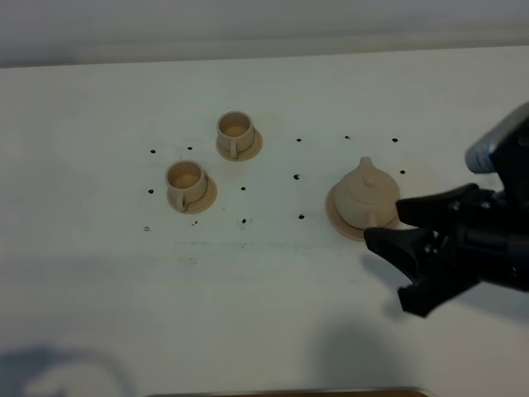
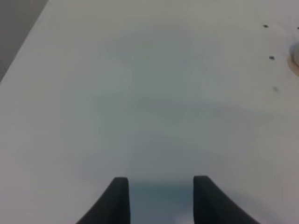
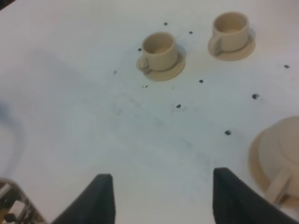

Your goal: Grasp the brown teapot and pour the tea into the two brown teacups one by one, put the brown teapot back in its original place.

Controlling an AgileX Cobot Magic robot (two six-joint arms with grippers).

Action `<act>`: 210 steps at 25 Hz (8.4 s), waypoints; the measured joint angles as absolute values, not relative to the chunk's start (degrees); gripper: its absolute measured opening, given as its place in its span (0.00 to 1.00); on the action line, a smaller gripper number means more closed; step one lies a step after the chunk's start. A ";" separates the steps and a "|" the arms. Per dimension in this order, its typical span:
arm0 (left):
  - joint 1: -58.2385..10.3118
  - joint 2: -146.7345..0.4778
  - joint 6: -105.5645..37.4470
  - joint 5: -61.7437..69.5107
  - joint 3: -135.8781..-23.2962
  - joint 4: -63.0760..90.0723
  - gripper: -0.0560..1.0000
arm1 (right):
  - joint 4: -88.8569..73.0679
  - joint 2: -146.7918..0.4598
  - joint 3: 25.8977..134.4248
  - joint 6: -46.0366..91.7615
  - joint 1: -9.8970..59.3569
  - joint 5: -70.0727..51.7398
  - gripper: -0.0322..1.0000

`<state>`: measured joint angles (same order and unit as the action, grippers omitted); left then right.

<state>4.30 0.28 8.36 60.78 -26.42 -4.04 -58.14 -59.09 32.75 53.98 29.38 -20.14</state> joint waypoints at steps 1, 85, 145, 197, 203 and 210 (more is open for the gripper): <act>4.47 0.28 8.36 60.78 -26.42 -4.04 0.35 | -57.98 -60.14 33.59 53.98 29.38 -20.02 0.49; 6.46 0.28 8.30 60.78 -26.42 -4.04 0.34 | 2.37 -103.66 56.36 -30.54 29.38 -30.54 0.46; 6.46 0.28 8.30 60.78 -26.42 -4.04 0.34 | 6.53 -105.82 59.45 -31.21 29.19 -30.51 0.14; 6.46 0.28 8.30 60.78 -26.42 -4.04 0.34 | 17.10 -114.82 86.21 -8.59 36.19 -39.48 0.14; 6.46 0.28 8.30 60.78 -26.42 -4.04 0.34 | 17.10 -115.68 89.35 -6.48 36.36 -41.23 0.14; 6.46 0.28 8.30 60.78 -26.42 -4.04 0.34 | 17.10 -116.96 89.91 -4.58 36.36 -41.61 0.14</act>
<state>6.46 0.28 8.30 60.78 -26.42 -4.04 17.10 -116.96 89.91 -4.58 36.36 -41.61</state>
